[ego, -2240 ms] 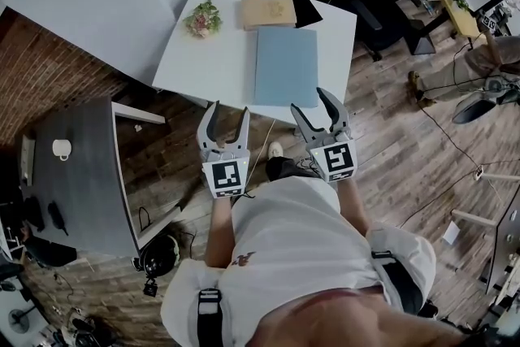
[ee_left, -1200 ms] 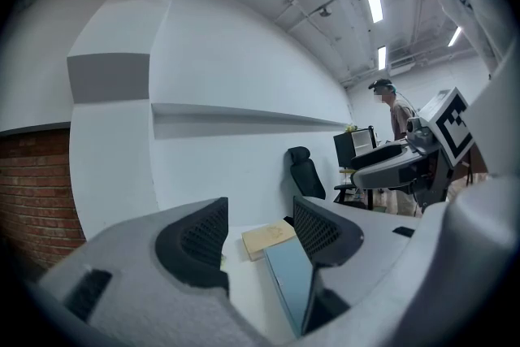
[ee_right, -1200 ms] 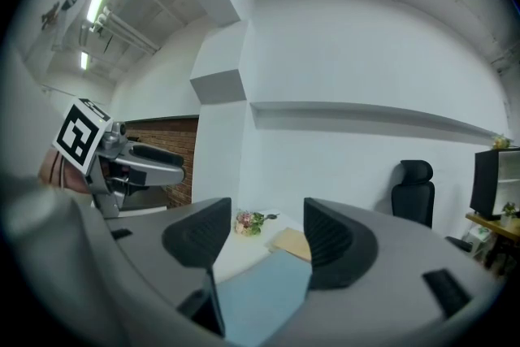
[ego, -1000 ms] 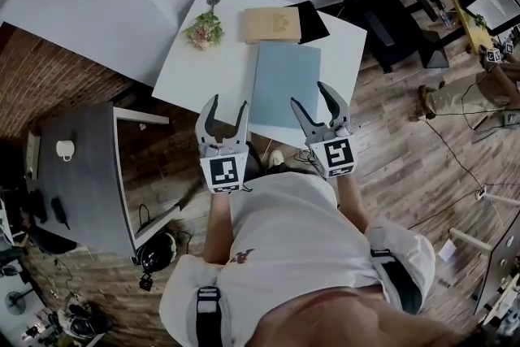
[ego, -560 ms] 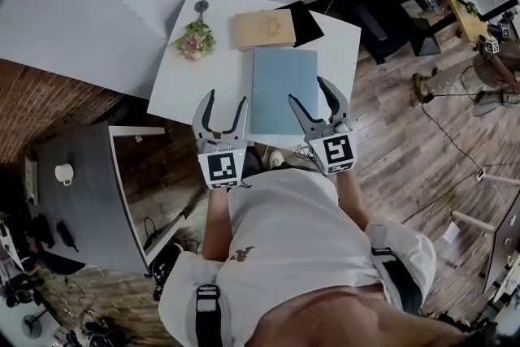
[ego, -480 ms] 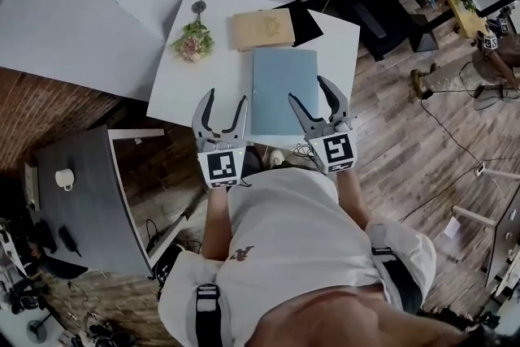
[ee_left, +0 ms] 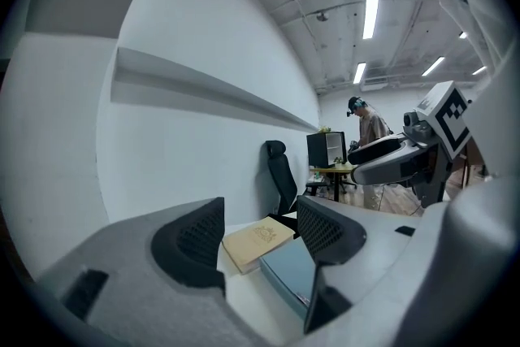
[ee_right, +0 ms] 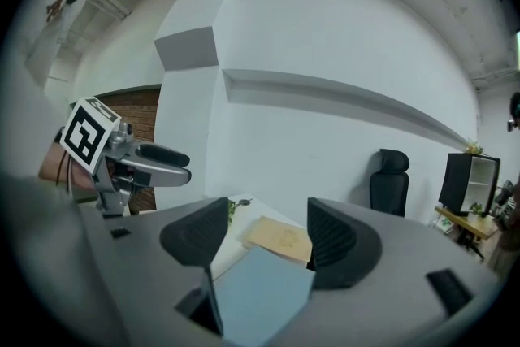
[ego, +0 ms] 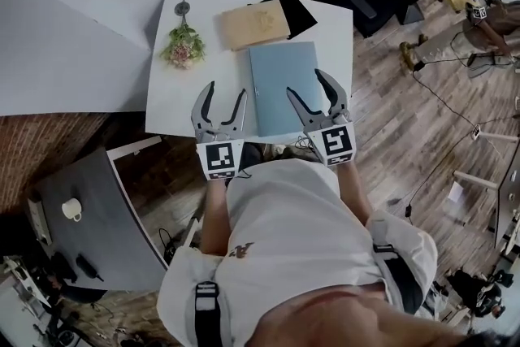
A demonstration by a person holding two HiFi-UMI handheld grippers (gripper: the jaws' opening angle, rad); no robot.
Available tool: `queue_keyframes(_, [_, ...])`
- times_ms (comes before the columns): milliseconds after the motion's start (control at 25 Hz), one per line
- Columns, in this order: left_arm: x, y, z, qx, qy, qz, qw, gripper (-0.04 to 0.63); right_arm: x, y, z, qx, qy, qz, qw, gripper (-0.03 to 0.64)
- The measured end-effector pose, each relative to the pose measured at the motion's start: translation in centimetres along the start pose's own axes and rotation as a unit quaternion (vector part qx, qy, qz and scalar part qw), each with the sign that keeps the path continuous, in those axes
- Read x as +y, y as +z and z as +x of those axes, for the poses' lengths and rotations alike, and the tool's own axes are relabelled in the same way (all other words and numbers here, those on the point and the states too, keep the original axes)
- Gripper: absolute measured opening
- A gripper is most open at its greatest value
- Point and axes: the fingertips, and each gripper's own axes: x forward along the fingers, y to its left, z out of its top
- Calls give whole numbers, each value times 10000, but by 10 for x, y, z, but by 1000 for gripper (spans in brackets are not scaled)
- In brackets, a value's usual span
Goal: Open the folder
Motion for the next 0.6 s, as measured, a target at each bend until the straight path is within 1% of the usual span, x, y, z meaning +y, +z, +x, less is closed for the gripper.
queue_keyframes(280, [3,-28,25,208,-660,-171,9975,275,9,-18,16,440,-172,29,9989,293])
queue_keyframes(600, [5,-64,42,567,-1173,-277,9911,275,19,-47,29,971,-340,-37,9947,293])
